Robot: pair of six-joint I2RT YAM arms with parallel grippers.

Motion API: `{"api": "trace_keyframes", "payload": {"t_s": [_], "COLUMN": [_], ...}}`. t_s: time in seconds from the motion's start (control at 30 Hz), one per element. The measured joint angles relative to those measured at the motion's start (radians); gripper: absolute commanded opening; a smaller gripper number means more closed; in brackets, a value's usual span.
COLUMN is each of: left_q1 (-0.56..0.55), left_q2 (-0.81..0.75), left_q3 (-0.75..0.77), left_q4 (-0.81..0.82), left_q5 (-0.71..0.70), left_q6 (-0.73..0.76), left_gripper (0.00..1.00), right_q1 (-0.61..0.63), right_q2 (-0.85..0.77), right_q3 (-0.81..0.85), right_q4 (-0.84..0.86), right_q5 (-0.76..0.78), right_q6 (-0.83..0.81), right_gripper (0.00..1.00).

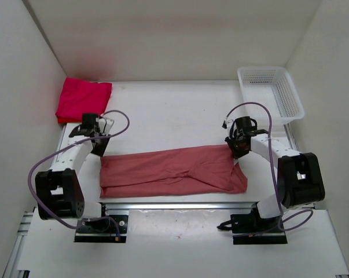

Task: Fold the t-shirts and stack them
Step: Fold the other side of the tshirt into a rectangle, then rotate the tshirt 90 degrees

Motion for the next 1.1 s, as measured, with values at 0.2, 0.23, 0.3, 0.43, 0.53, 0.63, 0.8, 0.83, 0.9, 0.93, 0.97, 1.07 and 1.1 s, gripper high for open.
{"api": "trace_keyframes", "payload": {"t_s": [0.2, 0.23, 0.3, 0.43, 0.53, 0.63, 0.8, 0.83, 0.9, 0.93, 0.97, 1.07, 1.1], "left_q1": [-0.146, -0.162, -0.177, -0.186, -0.17, -0.111, -0.049, -0.05, -0.052, -0.047, -0.037, 0.006, 0.022], "left_q2": [-0.014, -0.008, 0.011, 0.06, 0.075, 0.08, 0.077, 0.075, 0.061, 0.055, 0.052, 0.049, 0.048], "left_q3": [0.098, 0.084, 0.039, -0.043, -0.087, -0.098, -0.112, -0.123, -0.138, -0.143, -0.146, -0.145, -0.144], "left_q4": [0.019, 0.022, 0.025, 0.019, 0.04, 0.057, 0.088, 0.095, 0.104, 0.105, 0.102, 0.094, 0.09], "left_q5": [0.068, 0.064, 0.051, 0.024, -0.017, -0.034, -0.055, -0.06, -0.069, -0.071, -0.071, -0.071, -0.071], "left_q6": [-0.04, -0.04, -0.038, -0.032, -0.019, -0.013, -0.007, 0.0, 0.007, 0.01, 0.011, 0.01, 0.008], "left_gripper": [0.64, 0.63, 0.65, 0.55, 0.41, 0.38, 0.33, 0.32, 0.31, 0.31, 0.32, 0.39, 0.4], "right_q1": [0.021, 0.017, 0.012, 0.011, 0.014, 0.014, 0.04, 0.053, 0.077, 0.089, 0.1, 0.118, 0.124], "right_q2": [0.0, 0.0, 0.0, 0.009, 0.026, 0.056, 0.154, 0.183, 0.222, 0.255, 0.301, 0.454, 0.517], "right_q3": [0.006, 0.006, 0.009, 0.032, 0.054, 0.073, 0.12, 0.14, 0.192, 0.235, 0.292, 0.502, 0.599], "right_q4": [0.014, 0.014, 0.014, 0.013, 0.02, 0.026, 0.035, 0.031, 0.024, 0.022, 0.026, 0.021, 0.022], "right_q5": [0.016, 0.021, 0.034, 0.044, 0.042, 0.03, 0.017, 0.018, 0.023, 0.023, 0.025, 0.043, 0.051], "right_q6": [-0.013, -0.013, -0.015, -0.019, -0.019, -0.019, -0.036, -0.042, -0.042, -0.042, -0.041, -0.033, -0.029], "right_gripper": [0.26, 0.29, 0.34, 0.42, 0.42, 0.36, 0.0, 0.0, 0.0, 0.0, 0.0, 0.0, 0.0]}}
